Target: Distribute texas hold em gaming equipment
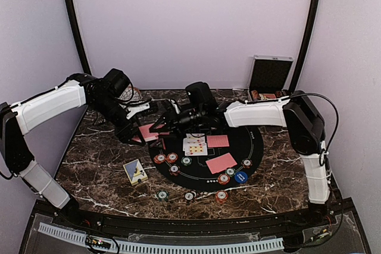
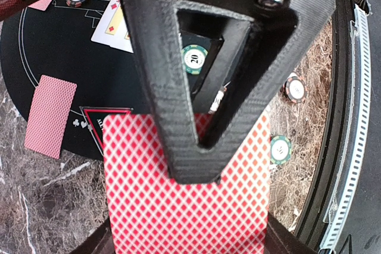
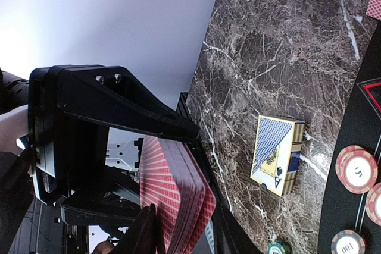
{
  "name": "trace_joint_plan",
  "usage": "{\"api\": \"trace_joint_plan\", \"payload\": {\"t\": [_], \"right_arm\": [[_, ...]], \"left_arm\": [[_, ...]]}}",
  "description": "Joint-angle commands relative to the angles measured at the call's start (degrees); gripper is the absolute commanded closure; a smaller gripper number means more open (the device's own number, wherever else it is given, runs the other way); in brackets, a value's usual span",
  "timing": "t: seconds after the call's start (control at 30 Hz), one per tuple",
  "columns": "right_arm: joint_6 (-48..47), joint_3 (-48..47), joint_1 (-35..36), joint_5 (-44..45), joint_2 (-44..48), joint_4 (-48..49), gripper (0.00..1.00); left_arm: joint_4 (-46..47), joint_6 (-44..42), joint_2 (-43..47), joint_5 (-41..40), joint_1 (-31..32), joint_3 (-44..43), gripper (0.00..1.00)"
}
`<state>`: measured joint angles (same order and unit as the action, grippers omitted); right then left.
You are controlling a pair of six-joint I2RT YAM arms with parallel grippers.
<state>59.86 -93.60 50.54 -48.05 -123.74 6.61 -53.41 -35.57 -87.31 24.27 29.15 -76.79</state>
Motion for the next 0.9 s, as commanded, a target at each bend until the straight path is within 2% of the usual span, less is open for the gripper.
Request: {"api": "trace_joint_plan", "payload": {"t": [0.0, 0.57, 0.87], "right_arm": [[0.2, 2.1, -0.5, 0.9, 2.9, -0.2, 0.69], [-0.1, 2.6, -0.5, 1.6, 6.5, -1.4, 0.85], [-1.2, 2.3, -0.8, 1.5, 7.1, -3.1, 0.85]], "left_arm": [[0.1, -0.4, 1.8, 1.7, -0.3, -0.2, 1.0], [0.4, -0.7, 1.7, 0.6, -0.3, 1.1, 1.0], [0.5, -0.8, 1.7, 0.1, -0.3, 1.6, 1.0]]}}
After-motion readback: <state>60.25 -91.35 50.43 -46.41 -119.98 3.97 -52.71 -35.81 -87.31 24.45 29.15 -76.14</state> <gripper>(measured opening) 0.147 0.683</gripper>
